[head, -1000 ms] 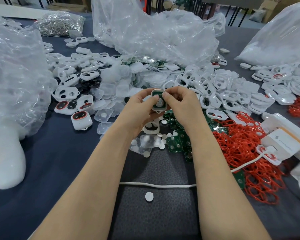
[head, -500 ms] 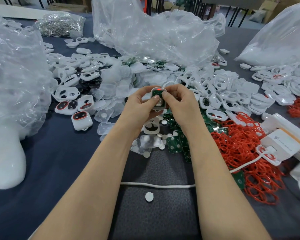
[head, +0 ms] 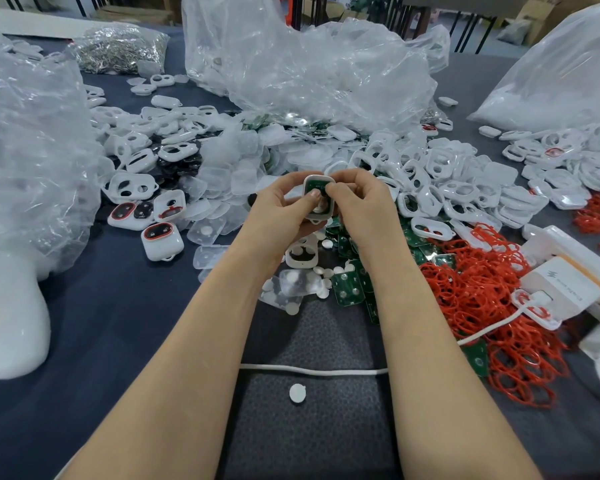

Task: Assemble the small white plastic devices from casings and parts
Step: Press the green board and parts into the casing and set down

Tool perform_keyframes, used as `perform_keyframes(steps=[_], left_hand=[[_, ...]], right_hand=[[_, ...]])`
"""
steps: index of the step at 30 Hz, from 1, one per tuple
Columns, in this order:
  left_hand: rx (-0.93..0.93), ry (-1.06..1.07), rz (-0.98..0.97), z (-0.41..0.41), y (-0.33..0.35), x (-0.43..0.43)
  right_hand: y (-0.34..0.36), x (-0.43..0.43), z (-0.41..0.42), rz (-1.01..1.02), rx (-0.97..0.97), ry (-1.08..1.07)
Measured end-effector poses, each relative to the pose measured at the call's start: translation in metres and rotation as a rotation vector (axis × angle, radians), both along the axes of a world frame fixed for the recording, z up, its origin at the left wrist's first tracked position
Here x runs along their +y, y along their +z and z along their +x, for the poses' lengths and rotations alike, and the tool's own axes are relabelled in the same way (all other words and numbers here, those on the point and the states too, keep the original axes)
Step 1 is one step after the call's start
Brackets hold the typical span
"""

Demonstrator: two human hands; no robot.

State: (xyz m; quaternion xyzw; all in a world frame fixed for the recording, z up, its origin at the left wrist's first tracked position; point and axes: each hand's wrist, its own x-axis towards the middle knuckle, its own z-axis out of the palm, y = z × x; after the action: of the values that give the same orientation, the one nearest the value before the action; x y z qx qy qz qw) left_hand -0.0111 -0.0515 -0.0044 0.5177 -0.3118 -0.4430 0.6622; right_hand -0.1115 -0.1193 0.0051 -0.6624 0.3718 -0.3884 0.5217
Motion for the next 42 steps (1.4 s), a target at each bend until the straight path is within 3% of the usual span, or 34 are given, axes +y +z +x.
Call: perform_keyframes(steps=[25,42], left_hand=[[-0.03,0.109,0.028,-0.0025,0.0021,-0.0002],[-0.067,0.023,0.011,-0.0001,0.0018,0.0023]], right_hand=[[0.0018,0.0033,0.0021,-0.035,0.015,0.005],[0.0005,0.0013,0.0006,-0.052,0.035,0.0]])
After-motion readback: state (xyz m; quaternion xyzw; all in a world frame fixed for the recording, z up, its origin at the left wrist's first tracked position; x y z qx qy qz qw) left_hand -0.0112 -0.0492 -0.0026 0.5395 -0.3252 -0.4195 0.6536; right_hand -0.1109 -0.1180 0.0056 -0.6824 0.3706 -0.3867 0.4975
